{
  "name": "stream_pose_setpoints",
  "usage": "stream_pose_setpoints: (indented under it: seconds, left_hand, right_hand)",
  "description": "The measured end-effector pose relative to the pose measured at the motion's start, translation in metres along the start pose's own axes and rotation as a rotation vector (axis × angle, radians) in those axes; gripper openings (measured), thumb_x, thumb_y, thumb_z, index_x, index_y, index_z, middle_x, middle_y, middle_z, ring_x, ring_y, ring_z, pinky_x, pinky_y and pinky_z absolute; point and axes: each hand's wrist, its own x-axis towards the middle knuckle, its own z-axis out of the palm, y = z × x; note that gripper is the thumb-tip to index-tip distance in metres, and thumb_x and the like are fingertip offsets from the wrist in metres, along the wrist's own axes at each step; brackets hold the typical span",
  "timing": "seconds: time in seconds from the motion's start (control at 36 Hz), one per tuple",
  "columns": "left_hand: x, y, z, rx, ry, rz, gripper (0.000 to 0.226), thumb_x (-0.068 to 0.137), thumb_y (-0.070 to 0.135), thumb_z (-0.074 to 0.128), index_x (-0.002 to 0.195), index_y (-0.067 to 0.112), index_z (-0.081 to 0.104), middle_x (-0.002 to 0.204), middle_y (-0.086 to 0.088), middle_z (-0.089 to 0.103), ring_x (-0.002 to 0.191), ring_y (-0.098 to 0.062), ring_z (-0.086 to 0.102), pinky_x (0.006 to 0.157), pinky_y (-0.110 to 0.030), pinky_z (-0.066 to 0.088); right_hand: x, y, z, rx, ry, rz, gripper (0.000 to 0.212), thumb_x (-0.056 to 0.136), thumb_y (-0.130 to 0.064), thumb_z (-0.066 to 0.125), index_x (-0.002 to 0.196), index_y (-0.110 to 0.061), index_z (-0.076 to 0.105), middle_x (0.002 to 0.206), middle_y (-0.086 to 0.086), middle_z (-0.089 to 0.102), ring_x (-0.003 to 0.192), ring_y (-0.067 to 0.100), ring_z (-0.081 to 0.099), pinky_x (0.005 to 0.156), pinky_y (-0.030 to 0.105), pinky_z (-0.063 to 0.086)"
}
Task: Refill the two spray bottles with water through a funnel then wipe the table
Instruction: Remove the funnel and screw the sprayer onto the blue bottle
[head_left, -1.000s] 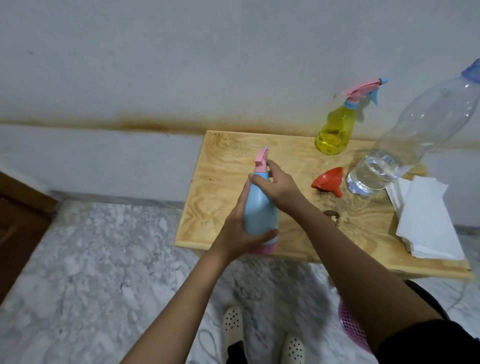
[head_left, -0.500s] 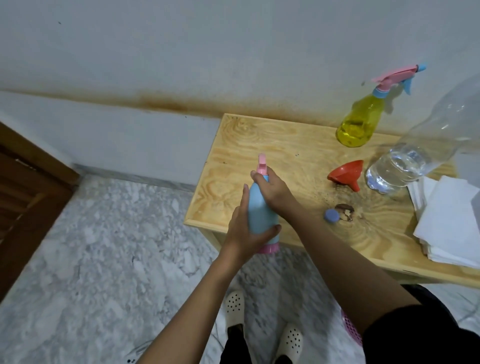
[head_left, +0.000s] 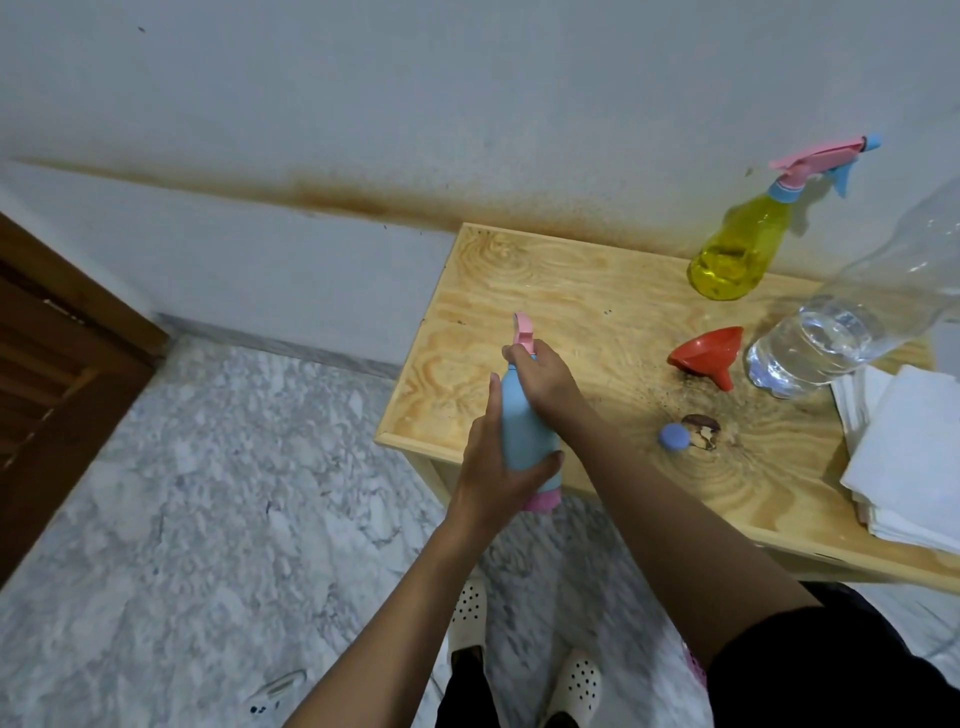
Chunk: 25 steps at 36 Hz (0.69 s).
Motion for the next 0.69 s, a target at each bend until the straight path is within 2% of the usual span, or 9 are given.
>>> stream_pose_setpoints:
  seconds: [0.19,0.39,0.44,0.56,0.61,0.69]
  left_hand:
    - [-0.004,-0.007,0.001,0.007,0.018,0.011,0.11,0.063,0.059,0.067,0.15,0.034,0.004,0.126,0.005,0.048,0.11,-0.008,0.052,0.086,-0.034,0.052]
    - [-0.006,-0.011,0.001,0.034,0.048,0.035,0.109,0.064,0.059,0.066,0.15,0.033,0.003,0.128,0.008,0.044,0.113,-0.01,0.049,0.088,-0.035,0.051]
    - [-0.006,-0.013,0.002,0.034,0.051,0.039,0.109,0.065,0.059,0.066,0.149,0.034,0.002,0.126,0.01,0.043,0.113,-0.01,0.049,0.088,-0.036,0.051]
    - [-0.006,-0.016,0.002,0.04,0.046,0.055,0.107,0.066,0.059,0.066,0.148,0.039,0.001,0.124,0.005,0.049,0.108,-0.009,0.053,0.084,-0.037,0.053]
    - [-0.004,-0.016,0.002,0.059,0.052,0.068,0.106,0.066,0.06,0.066,0.147,0.041,0.001,0.123,0.003,0.05,0.106,-0.009,0.052,0.083,-0.034,0.052]
    - [0.0,-0.015,0.002,0.081,0.059,0.092,0.103,0.066,0.06,0.064,0.145,0.045,-0.001,0.122,0.001,0.05,0.105,-0.008,0.049,0.081,-0.026,0.05]
  right_hand:
    - [0.001,0.005,0.003,-0.025,0.005,-0.047,0.026,0.093,-0.018,0.048,0.069,-0.015,0.039,0.076,-0.002,0.04,0.066,0.008,0.039,0.06,0.021,0.031]
    - [0.0,0.004,0.006,-0.054,-0.05,-0.048,0.017,0.093,-0.018,0.046,0.08,-0.008,0.043,0.07,-0.003,0.038,0.063,0.009,0.037,0.057,0.019,0.031]
    - [0.001,0.005,0.007,-0.057,-0.046,-0.051,0.02,0.093,-0.017,0.046,0.076,-0.008,0.042,0.069,-0.002,0.037,0.062,0.009,0.035,0.055,0.015,0.032]
    - [0.004,0.01,0.006,-0.049,-0.027,-0.041,0.035,0.092,-0.017,0.048,0.062,-0.017,0.031,0.068,-0.003,0.033,0.059,0.008,0.033,0.057,0.021,0.027]
    - [0.005,0.009,0.005,-0.037,-0.02,-0.025,0.029,0.092,-0.02,0.048,0.066,-0.017,0.036,0.07,-0.003,0.036,0.061,0.009,0.035,0.058,0.023,0.028]
    - [0.003,0.004,0.0,-0.057,-0.046,-0.014,0.017,0.094,-0.026,0.047,0.087,-0.01,0.048,0.077,-0.004,0.044,0.069,0.009,0.042,0.062,0.023,0.033]
